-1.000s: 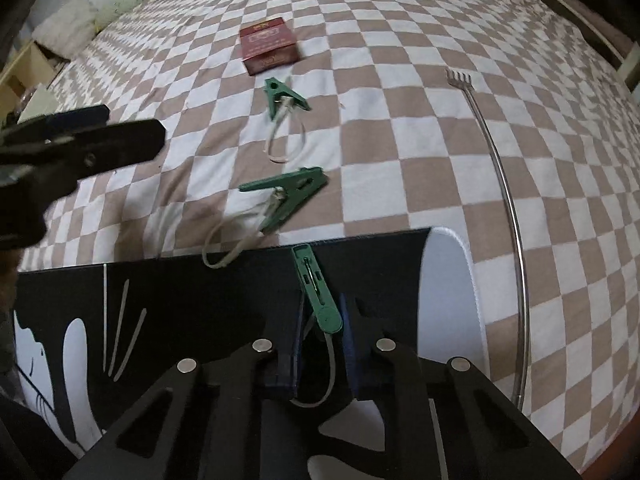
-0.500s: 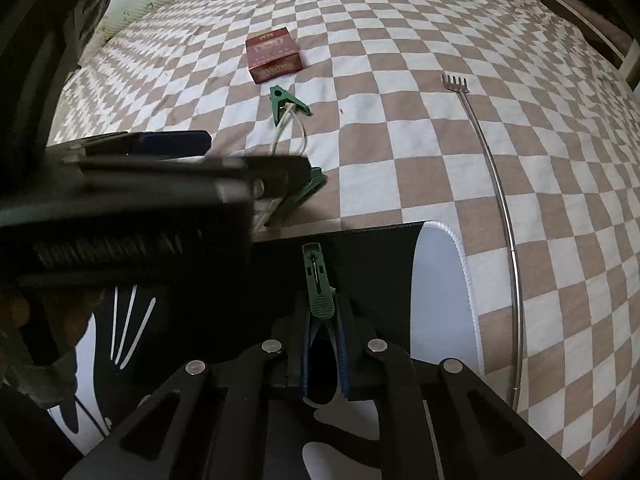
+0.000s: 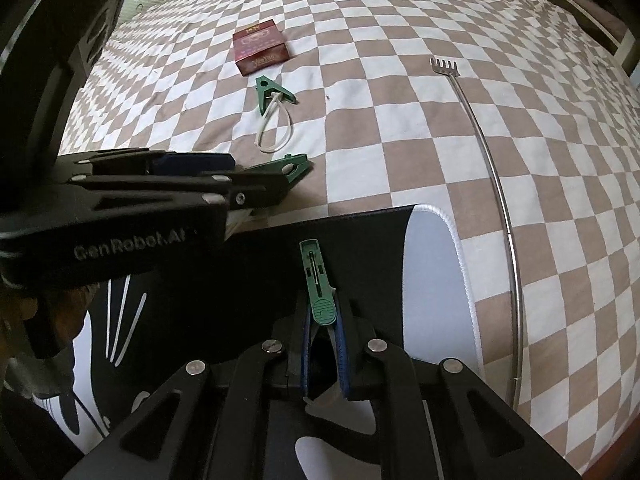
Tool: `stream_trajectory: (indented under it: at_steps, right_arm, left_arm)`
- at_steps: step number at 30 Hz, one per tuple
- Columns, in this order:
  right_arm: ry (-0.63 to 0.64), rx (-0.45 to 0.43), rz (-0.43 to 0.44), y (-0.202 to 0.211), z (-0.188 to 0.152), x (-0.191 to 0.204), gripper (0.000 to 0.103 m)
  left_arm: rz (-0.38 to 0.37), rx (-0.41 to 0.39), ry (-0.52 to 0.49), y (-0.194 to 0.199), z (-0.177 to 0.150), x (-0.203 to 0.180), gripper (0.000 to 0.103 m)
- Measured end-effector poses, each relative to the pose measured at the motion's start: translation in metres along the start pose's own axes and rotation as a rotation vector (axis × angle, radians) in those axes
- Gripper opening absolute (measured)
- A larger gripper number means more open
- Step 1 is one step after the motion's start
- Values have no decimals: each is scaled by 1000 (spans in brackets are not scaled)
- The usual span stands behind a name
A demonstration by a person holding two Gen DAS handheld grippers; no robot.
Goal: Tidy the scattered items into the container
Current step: 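Grasp a green clip with the right tool while the left tool grasps another green clip, then lift the green clip with the right tool while the left tool lifts its clip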
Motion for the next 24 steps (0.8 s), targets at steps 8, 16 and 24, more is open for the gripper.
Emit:
stream_trajectory:
  at_steps: [8,16,24]
  right_arm:
    - [-10,6,-3,-4,4,3,12]
    - [-4,12,-11,-4,0,3,12]
    - [-8,11,-14,1,3,4,12]
  left_arm:
    - [-18,15,-33,-8,0,-14,32]
    - [6,27,-53,-10,-3,-13,10]
    - [11,24,-61,-4,-5,-11,10]
Point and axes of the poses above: each gripper's, at about its wrist camera, not at the fingertips, and y roughly against the way its jaws point, x to its left, z to its top, the point moved 5 cm from there along -y, roughly the way its jaws point, and after that the axes turned 8 degrees about x, right-handed, at the moved point
